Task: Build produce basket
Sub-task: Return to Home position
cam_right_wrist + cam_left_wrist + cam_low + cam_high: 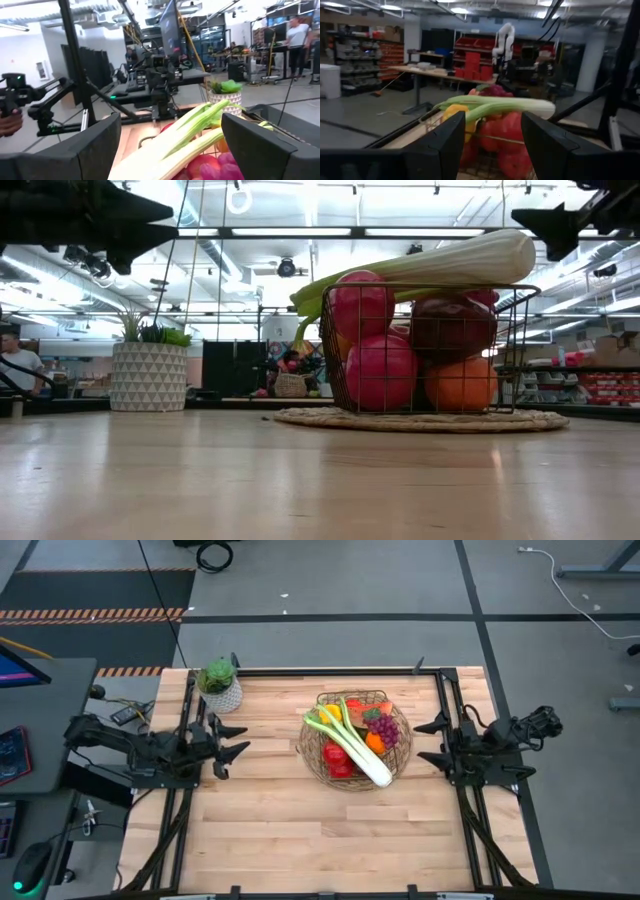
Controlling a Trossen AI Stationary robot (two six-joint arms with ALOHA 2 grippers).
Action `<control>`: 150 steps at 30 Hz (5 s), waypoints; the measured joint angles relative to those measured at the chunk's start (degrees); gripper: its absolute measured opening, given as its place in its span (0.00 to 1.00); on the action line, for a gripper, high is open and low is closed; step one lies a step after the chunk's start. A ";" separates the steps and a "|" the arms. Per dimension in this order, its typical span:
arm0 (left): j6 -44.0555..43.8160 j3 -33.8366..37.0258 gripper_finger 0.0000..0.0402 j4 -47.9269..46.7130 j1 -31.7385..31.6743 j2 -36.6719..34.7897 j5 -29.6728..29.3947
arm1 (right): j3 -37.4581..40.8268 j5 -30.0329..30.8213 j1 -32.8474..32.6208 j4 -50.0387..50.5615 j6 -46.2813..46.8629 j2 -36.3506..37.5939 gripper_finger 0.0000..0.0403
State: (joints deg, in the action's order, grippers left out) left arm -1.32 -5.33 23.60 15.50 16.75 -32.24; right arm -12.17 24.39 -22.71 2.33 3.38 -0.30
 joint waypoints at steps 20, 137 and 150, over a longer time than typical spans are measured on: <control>-1.08 4.79 0.43 3.83 -7.99 0.49 11.11 | 10.13 -4.05 9.23 -10.59 8.70 -0.04 0.86; -9.95 4.88 0.43 1.85 -7.97 0.49 12.34 | 11.81 2.53 9.78 -11.65 4.48 -0.61 0.86; -9.95 4.88 0.43 1.84 -7.98 0.49 12.35 | 11.81 2.53 9.78 -11.65 4.48 -0.61 0.86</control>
State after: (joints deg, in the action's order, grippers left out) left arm -11.27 -0.45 25.44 7.52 17.23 -19.89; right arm -0.36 26.92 -12.93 -9.32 7.86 -0.91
